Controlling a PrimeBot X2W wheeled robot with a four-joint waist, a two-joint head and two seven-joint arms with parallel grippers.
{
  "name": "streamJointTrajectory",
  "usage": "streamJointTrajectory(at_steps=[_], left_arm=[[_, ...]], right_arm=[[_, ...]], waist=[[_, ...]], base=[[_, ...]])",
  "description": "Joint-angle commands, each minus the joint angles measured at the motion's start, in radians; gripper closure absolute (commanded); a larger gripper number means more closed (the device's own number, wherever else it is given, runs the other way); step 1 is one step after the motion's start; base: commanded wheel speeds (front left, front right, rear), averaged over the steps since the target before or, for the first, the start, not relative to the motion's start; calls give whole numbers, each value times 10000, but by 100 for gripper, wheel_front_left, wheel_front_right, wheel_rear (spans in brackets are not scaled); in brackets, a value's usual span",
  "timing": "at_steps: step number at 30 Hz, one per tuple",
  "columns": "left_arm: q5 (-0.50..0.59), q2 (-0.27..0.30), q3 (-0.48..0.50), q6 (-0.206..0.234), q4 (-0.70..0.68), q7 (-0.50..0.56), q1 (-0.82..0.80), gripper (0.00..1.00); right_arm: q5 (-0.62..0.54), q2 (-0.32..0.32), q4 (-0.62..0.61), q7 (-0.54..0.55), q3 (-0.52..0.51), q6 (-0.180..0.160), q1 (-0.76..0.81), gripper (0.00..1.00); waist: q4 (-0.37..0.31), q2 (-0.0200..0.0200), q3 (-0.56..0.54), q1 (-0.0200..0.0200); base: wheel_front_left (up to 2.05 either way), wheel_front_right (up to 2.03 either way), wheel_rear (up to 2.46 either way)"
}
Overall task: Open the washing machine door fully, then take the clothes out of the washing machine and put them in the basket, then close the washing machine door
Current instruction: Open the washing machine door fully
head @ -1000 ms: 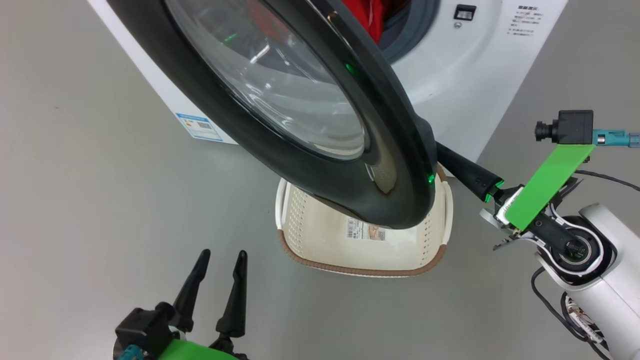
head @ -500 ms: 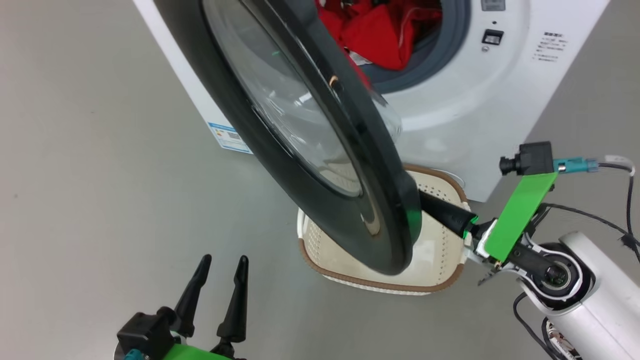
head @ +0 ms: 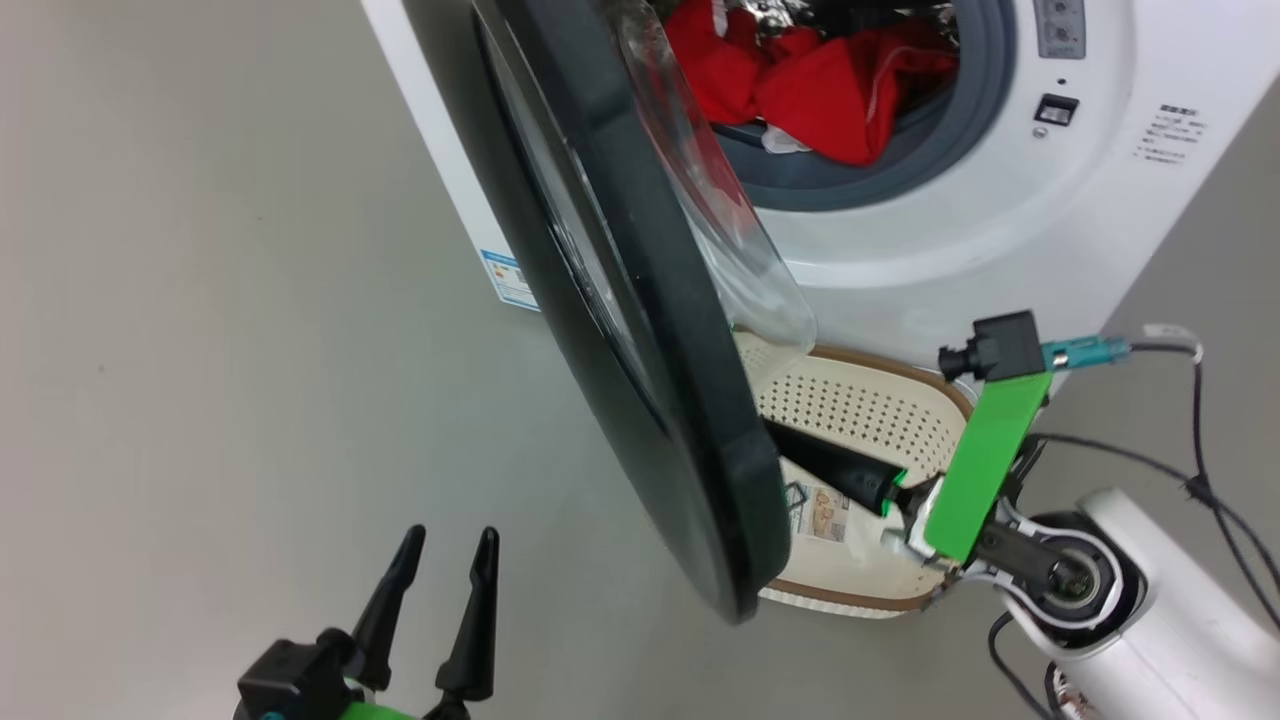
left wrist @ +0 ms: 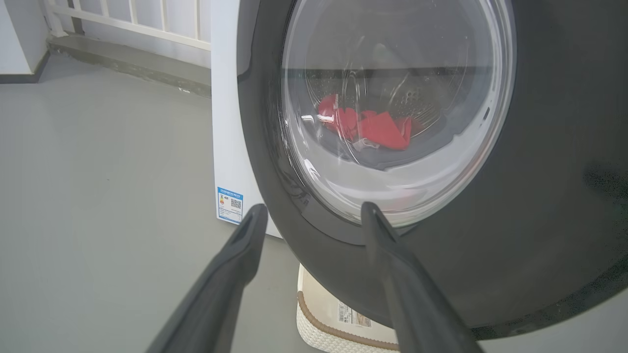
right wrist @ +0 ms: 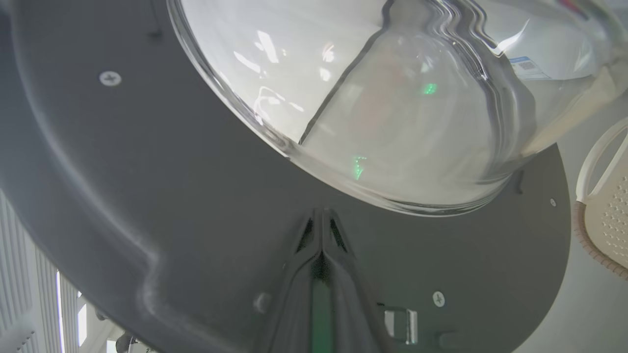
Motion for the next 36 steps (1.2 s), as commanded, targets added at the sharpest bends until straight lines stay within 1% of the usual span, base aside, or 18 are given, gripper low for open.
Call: streamJointTrajectory(at_steps=[1, 10, 14, 17, 26, 32, 36], left_arm=[[15, 91, 321, 68, -244, -122, 115, 0], [96, 91, 414, 155, -263, -122, 363, 0], [154, 91, 520, 299, -279, -122, 438, 0], [126, 91, 631, 439, -347, -122, 479, 0], [55, 91, 780, 579, -569, -122, 580, 0], [23, 91, 838, 625, -624, -122, 629, 0], [9, 91, 829, 579, -590, -122, 640, 0]], right_arm=[[-81, 232, -354, 102, 191, 77, 243, 100], [-145, 662, -509, 363, 301, 77, 529, 100], [-191, 890, -514, 437, 356, 77, 565, 100], [-224, 1096, -477, 529, 438, 77, 509, 100], [-371, 1612, -332, 663, 662, 77, 346, 100], [-395, 1757, -272, 676, 713, 77, 302, 100], [-477, 1716, -238, 532, 642, 77, 377, 100]], waist=[[183, 0, -144, 0], [783, 0, -510, 0], [971, 0, -596, 0], [998, 0, -589, 0], [1046, 0, -583, 0], [1036, 0, -610, 0], [1000, 0, -668, 0]], base=[[0, 0, 0], [0, 0, 0], [0, 0, 0], [0, 0, 0], [0, 0, 0], [0, 0, 0], [0, 0, 0]])
